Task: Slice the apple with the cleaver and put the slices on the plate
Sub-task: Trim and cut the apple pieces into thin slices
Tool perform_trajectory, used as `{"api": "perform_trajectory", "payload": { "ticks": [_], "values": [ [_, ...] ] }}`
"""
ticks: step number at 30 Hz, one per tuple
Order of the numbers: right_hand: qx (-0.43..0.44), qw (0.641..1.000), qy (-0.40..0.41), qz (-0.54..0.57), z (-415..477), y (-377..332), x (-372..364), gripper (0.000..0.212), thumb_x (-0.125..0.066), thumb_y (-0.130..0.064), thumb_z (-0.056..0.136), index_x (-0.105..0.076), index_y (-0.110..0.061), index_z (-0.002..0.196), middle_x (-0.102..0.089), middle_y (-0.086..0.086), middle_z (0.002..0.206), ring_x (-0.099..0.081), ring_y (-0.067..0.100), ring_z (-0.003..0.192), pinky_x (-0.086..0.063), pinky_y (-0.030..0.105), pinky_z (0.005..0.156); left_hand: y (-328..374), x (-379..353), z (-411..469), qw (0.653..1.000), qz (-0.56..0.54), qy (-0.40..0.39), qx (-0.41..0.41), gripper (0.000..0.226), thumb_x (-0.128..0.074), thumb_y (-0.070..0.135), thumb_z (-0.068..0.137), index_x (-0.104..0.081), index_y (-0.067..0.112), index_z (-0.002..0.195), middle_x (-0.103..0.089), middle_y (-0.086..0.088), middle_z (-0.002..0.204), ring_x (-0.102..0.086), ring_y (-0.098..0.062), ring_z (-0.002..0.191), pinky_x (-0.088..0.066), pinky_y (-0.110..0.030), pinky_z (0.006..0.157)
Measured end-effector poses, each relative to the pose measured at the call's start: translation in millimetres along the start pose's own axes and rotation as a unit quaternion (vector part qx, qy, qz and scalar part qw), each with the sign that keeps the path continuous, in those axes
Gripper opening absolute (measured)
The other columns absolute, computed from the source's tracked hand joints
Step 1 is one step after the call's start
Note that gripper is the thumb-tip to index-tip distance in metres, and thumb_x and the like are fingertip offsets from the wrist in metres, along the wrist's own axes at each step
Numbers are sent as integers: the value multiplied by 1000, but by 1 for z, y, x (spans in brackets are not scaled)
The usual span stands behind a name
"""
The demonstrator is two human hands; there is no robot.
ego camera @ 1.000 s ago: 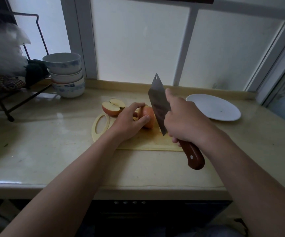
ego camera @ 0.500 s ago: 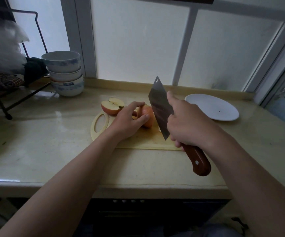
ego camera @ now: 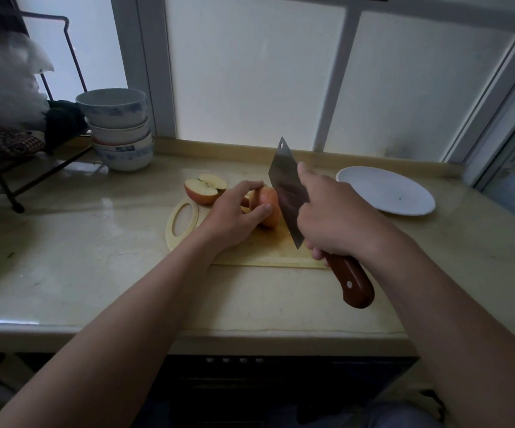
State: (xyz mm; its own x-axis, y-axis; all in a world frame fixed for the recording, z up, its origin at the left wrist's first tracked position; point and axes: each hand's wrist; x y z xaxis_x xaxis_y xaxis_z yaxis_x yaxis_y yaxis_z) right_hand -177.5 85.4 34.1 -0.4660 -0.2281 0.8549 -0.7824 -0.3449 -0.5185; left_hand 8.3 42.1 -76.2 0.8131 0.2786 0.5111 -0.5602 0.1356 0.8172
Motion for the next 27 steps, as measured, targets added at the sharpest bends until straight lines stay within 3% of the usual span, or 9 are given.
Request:
{"api": "perform_trajectory", "payload": {
  "ticks": [8, 13, 17, 22, 27],
  "values": [
    [5, 999, -4, -31, -5, -2, -4, 87, -42, -2, 99, -1, -36, 167, -67, 8, 87, -73, 20, 60, -60, 29, 48, -4, -2, 2, 1000, -1, 6, -2, 54, -65, 39, 95, -44, 34, 145, -53, -1, 137, -53, -12, 112, -41, -14, 72],
    [8, 999, -4, -51, 4, -5, -10, 85, -43, -6, 99, 0, -33, 167, -62, 8, 89, -70, 19, 55, -50, 21, 37, -5, -2, 3, 1000, 18, 14, -15, 55, -65, 39, 95, -45, 30, 146, -56, -2, 136, -54, -12, 112, -39, -12, 73],
    [8, 998, -16, -55, 14, -1, -19, 87, -43, -4, 98, 0, -31, 168, -62, 10, 92, -65, 17, 49, -45, 20, 35, -5, -3, 3, 999, 21, 17, -23, 57, -66, 38, 95, -46, 27, 146, -58, -3, 135, -56, -12, 112, -43, -19, 78],
    [4, 996, -41, -80, 27, 3, -28, 90, -42, 1, 92, -2, -29, 167, -65, 12, 89, -62, 13, 39, -47, 22, 36, -4, -2, 3, 999, 26, 19, -25, 56, -67, 37, 95, -46, 26, 146, -59, -3, 132, -57, -13, 111, -43, -25, 85],
    [-14, 996, -61, -67, 31, 6, -26, 91, -42, 1, 93, 0, -32, 167, -69, 13, 88, -65, 16, 46, -55, 26, 42, -5, -1, 3, 1000, 17, 16, -22, 56, -67, 37, 95, -46, 29, 146, -59, -3, 132, -57, -14, 112, -46, -27, 87]
  ]
}}
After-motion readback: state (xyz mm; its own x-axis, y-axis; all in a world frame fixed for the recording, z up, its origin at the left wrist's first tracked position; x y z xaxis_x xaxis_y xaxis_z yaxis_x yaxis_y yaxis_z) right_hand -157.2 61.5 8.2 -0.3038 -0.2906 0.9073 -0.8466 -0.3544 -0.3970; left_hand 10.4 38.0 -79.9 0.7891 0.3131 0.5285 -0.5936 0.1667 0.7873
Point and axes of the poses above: each hand's wrist, its own z-axis towards the middle knuckle, its own x-axis out of the back of the hand, y = z × x
